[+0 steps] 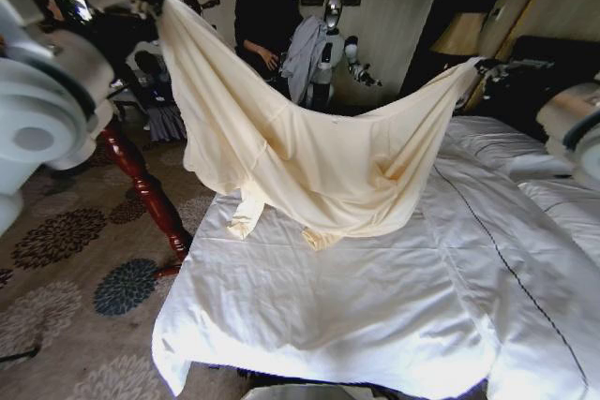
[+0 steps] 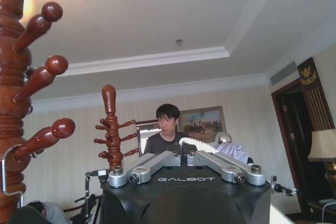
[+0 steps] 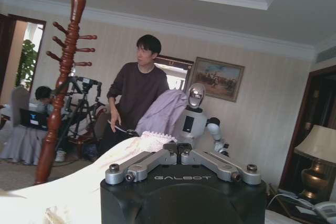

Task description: Pick up the clothes from the bed and hang them on the clothes hanger.

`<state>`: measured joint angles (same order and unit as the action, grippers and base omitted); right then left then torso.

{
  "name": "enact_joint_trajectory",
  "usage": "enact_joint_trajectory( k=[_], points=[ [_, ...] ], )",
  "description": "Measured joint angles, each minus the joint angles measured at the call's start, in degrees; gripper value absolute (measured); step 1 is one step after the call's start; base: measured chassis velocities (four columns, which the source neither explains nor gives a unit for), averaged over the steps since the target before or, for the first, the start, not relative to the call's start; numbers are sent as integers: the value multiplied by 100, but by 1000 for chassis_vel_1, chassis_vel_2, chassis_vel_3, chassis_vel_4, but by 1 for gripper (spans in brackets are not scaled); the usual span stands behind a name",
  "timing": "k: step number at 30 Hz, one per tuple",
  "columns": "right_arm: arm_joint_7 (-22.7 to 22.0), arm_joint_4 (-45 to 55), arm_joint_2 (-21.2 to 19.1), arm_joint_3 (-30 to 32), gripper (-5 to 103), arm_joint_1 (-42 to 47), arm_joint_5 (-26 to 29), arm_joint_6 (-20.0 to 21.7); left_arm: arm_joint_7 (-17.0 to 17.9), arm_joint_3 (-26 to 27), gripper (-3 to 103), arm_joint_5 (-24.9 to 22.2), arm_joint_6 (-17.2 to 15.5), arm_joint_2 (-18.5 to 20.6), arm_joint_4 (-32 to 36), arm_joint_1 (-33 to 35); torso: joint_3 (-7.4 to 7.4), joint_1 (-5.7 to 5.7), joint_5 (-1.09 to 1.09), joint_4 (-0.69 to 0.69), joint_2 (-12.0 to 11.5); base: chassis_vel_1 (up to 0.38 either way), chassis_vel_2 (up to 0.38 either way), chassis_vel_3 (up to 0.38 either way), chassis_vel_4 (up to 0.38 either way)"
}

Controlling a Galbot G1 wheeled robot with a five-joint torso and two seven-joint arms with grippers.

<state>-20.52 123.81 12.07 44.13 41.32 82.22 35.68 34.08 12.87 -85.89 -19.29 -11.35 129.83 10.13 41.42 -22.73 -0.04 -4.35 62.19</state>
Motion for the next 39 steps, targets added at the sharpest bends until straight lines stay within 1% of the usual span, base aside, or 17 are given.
enact_joint_trajectory(
  k=[3, 7, 9, 10, 13, 18, 20, 21, 26, 27, 29, 31, 32, 35, 37, 38, 39],
  points=[
    [-326, 300, 41, 500, 0, 41, 524, 300, 341, 584, 0, -555, -51, 278, 319, 264, 0, -1, 1, -17, -1, 0, 0, 0, 0],
    [-640, 387, 56, 1088, 0, 106, 951, 511, 538, 1231, 0, -1138, -158, 592, 550, 337, 2, -3, 10, -11, -1, 0, 0, 0, 0],
    [-950, 371, 39, 1635, 0, 124, 1509, 654, 666, 1684, 0, -1616, -209, 773, 616, 381, 2, -3, 6, -8, -1, 0, 0, 0, 0],
    [-950, 371, 39, 1635, 0, 124, 1509, 654, 666, 1684, 0, -1616, -209, 773, 616, 381, 2, -3, 6, -8, -1, 0, 0, 0, 0],
    [-1330, 349, -104, 2520, 0, 143, 2328, 686, 713, 2283, 0, -2087, -225, 993, 556, 405, 0, -2, 2, -12, 0, 0, 0, 0, 0],
    [-1276, 404, -90, 2607, 0, 217, 2213, 686, 715, 2340, 0, -2165, -279, 1001, 508, 437, 0, -1, 5, -12, 1, 0, 0, 0, 0],
    [-1173, 537, 196, 2078, 0, 378, 1600, 685, 826, 2013, 0, -1775, -363, 694, 575, 639, 3, -2, 3, -9, -1, 0, 0, 0, 0],
    [-1173, 537, 196, 2078, 0, 378, 1600, 685, 826, 2013, 0, -1775, -363, 694, 575, 639, 3, -2, 3, -9, -1, 0, 0, 0, 0],
    [-727, 714, 691, 1511, 0, 1453, 92, 657, 1039, 1503, 0, -909, -458, -155, 680, 1541, 4, -7, 8, -13, -3, 0, 0, 0, 0],
    [-727, 714, 691, 1511, 0, 1453, 92, 657, 1039, 1503, 0, -909, -458, -155, 680, 1541, 4, -7, 8, -13, -3, 0, 0, 0, 0],
    [-384, 697, 879, 1324, 0, 2048, -724, 478, 1005, 1278, 0, -247, -466, -569, 558, 2233, 3, -5, 3, -11, -2, 0, 0, 0, 0],
    [-316, 674, 910, 1296, 0, 2161, -876, 434, 994, 1204, 0, -131, -466, -636, 522, 2294, 3, -4, 2, -9, -2, 0, 0, 0, 0],
    [-135, 585, 1018, 1192, 0, 2532, -1384, 296, 957, 858, 0, 270, -459, -915, 338, 2409, 3, -4, 2, -8, -2, 0, 0, 0, 0],
    [43, 236, 1336, 636, 0, 2858, -2191, 44, 791, -43, 0, 988, -391, -1542, -157, 2395, 4, -4, 3, -15, -3, 0, 0, 0, 0],
    [20, 34, 1533, 181, 0, 2739, -2327, -9, 761, -551, 0, 1293, -327, -1923, -495, 2254, 3, -4, 12, -13, -3, 0, 0, 0, 0],
    [20, 34, 1533, 181, 0, 2739, -2327, -9, 761, -551, 0, 1293, -327, -1923, -495, 2254, 3, -4, 12, -13, -3, 0, 0, 0, 0],
    [-14, -141, 1687, -158, 0, 2593, -2469, -67, 748, -903, 0, 1512, -283, -2232, -779, 2117, 4, -5, 9, -11, -3, 0, 0, 0, 0]
  ],
)
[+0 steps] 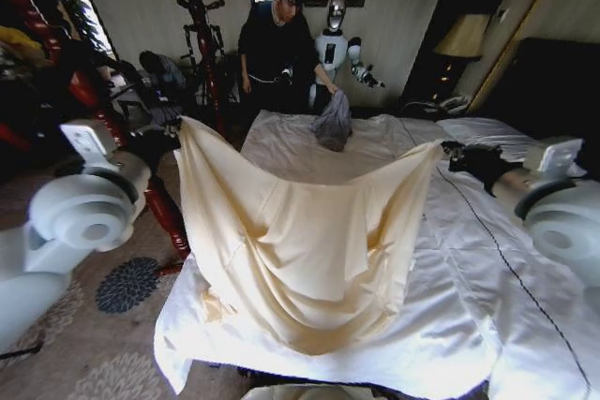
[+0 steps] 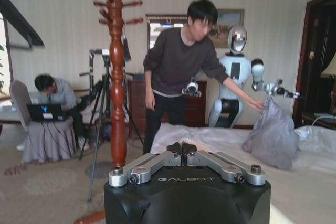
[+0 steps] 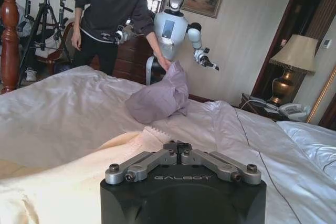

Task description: Pick up the clothes from the bed and hang them on the clothes hanger.

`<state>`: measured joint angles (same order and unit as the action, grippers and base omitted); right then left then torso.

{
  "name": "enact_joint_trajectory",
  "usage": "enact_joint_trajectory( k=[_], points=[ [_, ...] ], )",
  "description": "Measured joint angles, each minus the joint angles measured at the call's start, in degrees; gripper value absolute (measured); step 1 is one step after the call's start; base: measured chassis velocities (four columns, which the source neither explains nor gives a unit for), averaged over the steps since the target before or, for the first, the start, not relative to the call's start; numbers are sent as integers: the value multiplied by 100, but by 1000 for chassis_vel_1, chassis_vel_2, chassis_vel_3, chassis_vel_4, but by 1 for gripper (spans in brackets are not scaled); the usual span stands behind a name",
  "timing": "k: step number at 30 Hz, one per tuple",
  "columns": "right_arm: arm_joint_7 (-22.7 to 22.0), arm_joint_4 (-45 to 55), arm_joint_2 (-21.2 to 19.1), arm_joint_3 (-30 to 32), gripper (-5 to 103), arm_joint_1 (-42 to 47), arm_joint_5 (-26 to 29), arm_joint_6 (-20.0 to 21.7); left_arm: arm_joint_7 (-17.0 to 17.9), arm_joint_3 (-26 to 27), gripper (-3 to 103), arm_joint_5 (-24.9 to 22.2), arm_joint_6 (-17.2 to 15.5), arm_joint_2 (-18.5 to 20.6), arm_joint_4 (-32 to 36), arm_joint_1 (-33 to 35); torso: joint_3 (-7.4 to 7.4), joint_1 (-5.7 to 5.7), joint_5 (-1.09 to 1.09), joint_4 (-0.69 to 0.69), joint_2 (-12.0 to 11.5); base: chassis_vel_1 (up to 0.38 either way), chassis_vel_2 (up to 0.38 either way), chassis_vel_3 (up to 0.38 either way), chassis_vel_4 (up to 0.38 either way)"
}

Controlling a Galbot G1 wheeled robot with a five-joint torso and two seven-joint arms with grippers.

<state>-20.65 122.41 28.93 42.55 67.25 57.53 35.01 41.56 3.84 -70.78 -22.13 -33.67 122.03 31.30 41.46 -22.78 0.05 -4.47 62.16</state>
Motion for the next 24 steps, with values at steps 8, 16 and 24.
enact_joint_trajectory(
  k=[8, 16, 24],
  points=[
    [152, -1440, 614, -1540, 0, -1048, -878, -577, -358, -787, 0, 1038, 205, -956, -1381, -249, 1, 0, -2, 1, 0, 0, 0, 0, 0],
    [150, -2125, 963, -2089, 0, -1561, -1063, -710, -628, -821, 0, 1412, 329, -1540, -2270, -298, -1, 2, -4, -1, 1, 0, 0, 0, 0],
    [278, -2581, 1336, -2351, 0, -1480, -1578, -1096, -932, -979, 0, 1772, 496, -1967, -2903, -49, -1, 2, -4, -1, 1, 0, 0, 0, 0]
  ],
)
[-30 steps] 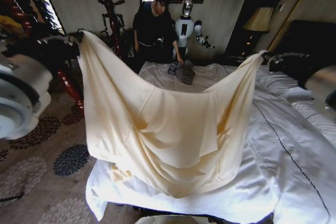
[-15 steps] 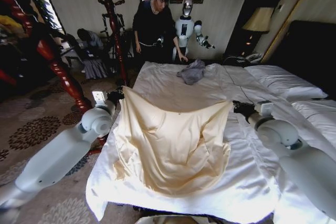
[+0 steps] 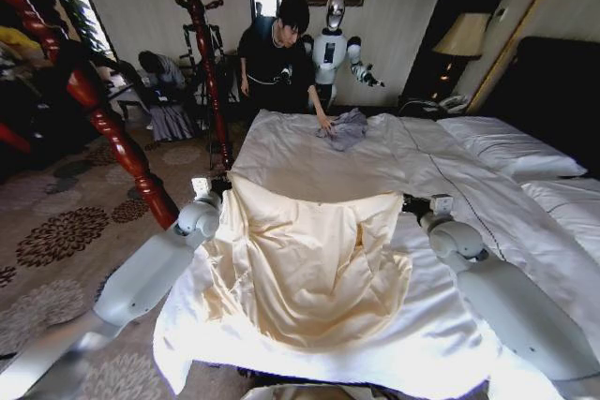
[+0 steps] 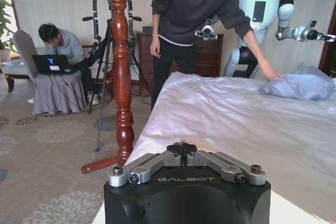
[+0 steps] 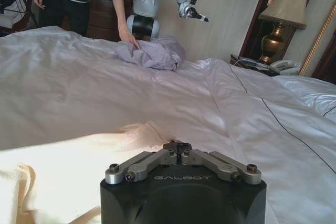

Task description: Pick up the clothes from the bed and hang them on the clothes hanger.

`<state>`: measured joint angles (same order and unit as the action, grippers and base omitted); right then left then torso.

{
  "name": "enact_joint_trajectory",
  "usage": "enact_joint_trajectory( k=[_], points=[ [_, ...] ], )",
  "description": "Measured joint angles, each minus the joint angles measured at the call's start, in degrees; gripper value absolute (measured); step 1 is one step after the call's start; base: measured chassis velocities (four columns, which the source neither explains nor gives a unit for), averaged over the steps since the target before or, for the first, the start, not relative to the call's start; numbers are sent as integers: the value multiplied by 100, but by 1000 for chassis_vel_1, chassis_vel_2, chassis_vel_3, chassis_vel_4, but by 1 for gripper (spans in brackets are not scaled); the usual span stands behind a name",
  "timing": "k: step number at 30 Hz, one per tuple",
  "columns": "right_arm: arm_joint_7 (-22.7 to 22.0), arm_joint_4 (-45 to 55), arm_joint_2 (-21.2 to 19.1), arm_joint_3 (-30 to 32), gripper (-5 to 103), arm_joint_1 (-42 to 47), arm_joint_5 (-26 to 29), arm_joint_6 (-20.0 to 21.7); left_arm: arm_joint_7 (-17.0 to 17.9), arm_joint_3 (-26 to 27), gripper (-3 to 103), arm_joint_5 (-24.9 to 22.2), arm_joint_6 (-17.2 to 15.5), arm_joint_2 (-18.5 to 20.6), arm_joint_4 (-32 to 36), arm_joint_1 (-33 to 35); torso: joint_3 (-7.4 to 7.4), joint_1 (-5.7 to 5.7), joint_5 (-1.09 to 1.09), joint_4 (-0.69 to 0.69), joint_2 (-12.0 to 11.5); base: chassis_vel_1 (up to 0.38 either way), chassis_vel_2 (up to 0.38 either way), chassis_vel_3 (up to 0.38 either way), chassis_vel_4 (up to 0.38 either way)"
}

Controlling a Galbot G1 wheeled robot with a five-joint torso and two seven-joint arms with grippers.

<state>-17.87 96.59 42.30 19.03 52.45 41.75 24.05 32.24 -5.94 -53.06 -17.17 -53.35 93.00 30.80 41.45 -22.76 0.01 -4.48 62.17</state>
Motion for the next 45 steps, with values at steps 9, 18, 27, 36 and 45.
enact_joint_trajectory(
  k=[9, 18, 27, 36, 45],
  points=[
    [9, -66, 79, -37, 0, 30, -193, -59, -369, 83, 22, -281, 14, -73, -296, 13, 0, 0, 0, 1, 0, 0, 0, 0, 0],
    [-2, -18, 83, -31, 0, 41, -211, -111, -349, 287, 65, -437, 6, 87, -63, 181, 0, -1, -1, 1, 0, 0, 0, 0, 0],
    [-22, 234, 72, 138, 0, 277, -369, -155, -298, 583, 98, -305, 196, 557, 1418, 956, 0, 0, -1, 2, 1, 0, 0, 0, 0],
    [-228, 696, 66, 319, 0, 512, -612, -171, -212, 1100, 100, 303, 243, 579, 2364, 1865, 0, 0, -3, 5, 1, 0, 0, 0, 0],
    [-129, 959, 119, 731, 0, 968, -958, -420, -55, 1081, 100, 548, 189, 694, 2561, 1517, 0, 0, -2, 0, 1, 0, 0, 0, 0]
  ],
)
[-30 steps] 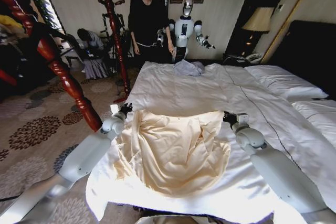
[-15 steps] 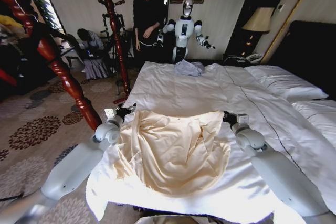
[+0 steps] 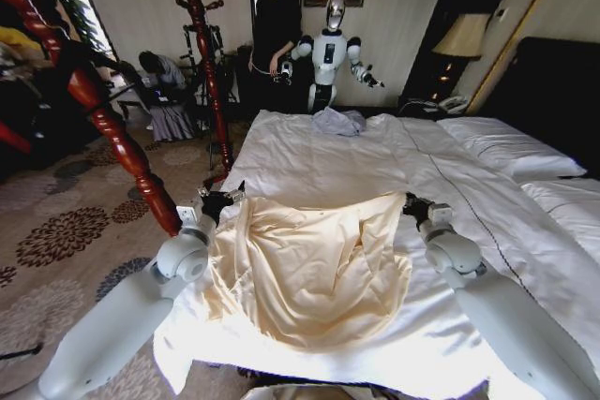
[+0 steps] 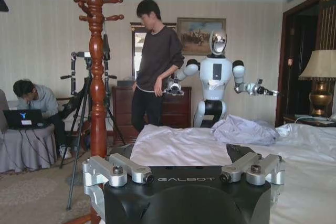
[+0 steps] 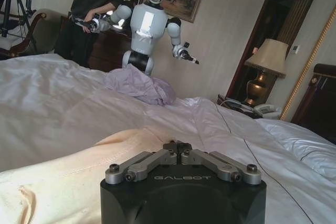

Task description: Pick up the clothes from the bed and hang them on the clothes hanger.

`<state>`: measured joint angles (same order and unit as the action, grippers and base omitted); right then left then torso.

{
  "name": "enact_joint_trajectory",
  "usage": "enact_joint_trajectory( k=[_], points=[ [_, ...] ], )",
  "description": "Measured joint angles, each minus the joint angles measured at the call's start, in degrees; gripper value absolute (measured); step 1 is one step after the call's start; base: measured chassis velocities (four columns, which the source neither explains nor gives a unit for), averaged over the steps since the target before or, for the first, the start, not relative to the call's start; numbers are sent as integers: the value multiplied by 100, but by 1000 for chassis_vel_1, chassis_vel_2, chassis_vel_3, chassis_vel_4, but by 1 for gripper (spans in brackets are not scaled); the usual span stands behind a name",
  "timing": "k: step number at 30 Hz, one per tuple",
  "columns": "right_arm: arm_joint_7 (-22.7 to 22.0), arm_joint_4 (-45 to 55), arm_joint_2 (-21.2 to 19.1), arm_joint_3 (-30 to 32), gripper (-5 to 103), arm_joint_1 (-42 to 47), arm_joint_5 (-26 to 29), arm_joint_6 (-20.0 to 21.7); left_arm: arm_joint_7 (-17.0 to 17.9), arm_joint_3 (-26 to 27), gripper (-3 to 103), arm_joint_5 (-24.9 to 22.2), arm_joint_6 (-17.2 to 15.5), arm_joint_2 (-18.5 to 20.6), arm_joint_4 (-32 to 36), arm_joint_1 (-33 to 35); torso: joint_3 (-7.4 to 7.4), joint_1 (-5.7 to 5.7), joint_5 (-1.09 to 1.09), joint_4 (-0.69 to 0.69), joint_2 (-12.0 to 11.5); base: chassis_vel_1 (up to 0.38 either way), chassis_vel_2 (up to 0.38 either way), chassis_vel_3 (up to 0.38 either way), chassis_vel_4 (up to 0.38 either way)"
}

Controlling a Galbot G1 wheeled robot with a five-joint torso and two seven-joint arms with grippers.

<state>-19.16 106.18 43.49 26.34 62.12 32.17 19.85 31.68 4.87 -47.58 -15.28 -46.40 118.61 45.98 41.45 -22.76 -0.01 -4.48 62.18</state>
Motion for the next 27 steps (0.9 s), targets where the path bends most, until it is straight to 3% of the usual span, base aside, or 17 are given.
enact_joint_trajectory(
  k=[5, 7, 19, 27],
  points=[
    [5, 209, 111, 175, 0, 287, -79, -52, 171, -90, 100, -344, -183, 205, 68, -544, 0, 1, 2, 1, 0, 0, 0, 0, 0],
    [-26, 304, 141, 245, 0, 403, -78, -52, 348, -190, 100, -607, -440, 342, 23, -990, 0, 1, 2, 3, 0, 0, 0, 0, 0],
    [-94, 637, -218, 586, 0, 661, 57, 70, 1106, -494, 100, -1978, -1009, 576, -173, -2837, 0, -1, 0, 1, 0, 0, 0, 0, 0],
    [-102, 797, -327, 946, 0, 977, 124, 83, 1746, -521, 100, -3446, -1780, 1249, 260, -4083, 0, 0, 0, 0, 0, 0, 0, 0, 0]
  ],
)
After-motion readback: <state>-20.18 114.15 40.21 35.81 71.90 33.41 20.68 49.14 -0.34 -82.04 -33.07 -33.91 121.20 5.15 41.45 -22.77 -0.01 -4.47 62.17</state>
